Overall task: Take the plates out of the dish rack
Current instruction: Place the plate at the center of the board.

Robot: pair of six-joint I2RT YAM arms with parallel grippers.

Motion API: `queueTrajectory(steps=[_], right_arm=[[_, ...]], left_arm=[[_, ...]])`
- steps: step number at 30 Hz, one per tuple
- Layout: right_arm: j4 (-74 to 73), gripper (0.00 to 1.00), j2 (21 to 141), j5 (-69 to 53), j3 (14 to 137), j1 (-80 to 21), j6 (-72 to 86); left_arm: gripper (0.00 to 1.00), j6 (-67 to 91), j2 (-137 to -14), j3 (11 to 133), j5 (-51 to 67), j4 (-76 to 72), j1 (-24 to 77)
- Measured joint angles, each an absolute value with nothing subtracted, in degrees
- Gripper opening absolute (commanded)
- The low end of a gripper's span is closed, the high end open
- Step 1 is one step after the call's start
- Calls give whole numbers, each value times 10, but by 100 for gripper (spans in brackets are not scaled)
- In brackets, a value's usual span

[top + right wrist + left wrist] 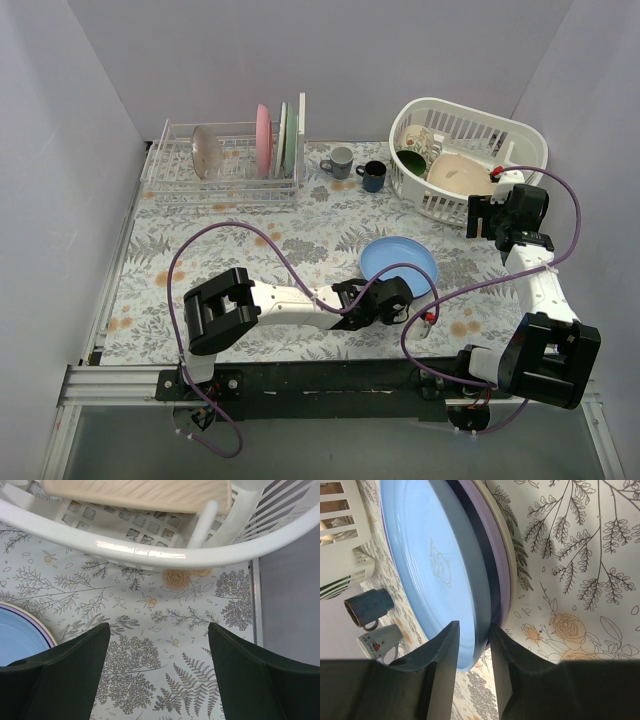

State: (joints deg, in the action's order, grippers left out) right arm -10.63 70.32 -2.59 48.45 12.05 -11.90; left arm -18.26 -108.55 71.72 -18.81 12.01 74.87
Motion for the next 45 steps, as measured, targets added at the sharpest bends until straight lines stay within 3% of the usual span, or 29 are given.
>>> queueTrajectory(steps=[7, 27, 30, 38, 45], right_arm=[[-106, 88, 703, -28, 484, 121, -119], [-106, 88, 703, -32, 484, 121, -119], [-106, 88, 703, -32, 484, 121, -119], [-106, 88, 703, -51, 484, 121, -118], [-108, 87, 703, -66, 484, 121, -117]], left_arm=[[38, -185, -1085, 717, -196, 120, 752], [75, -147, -1032, 749, -221, 157, 757], [84, -122, -1003, 750, -219, 150, 742], [91, 0, -905, 747, -185, 70, 543], [90, 128, -861, 747, -119, 1, 334]])
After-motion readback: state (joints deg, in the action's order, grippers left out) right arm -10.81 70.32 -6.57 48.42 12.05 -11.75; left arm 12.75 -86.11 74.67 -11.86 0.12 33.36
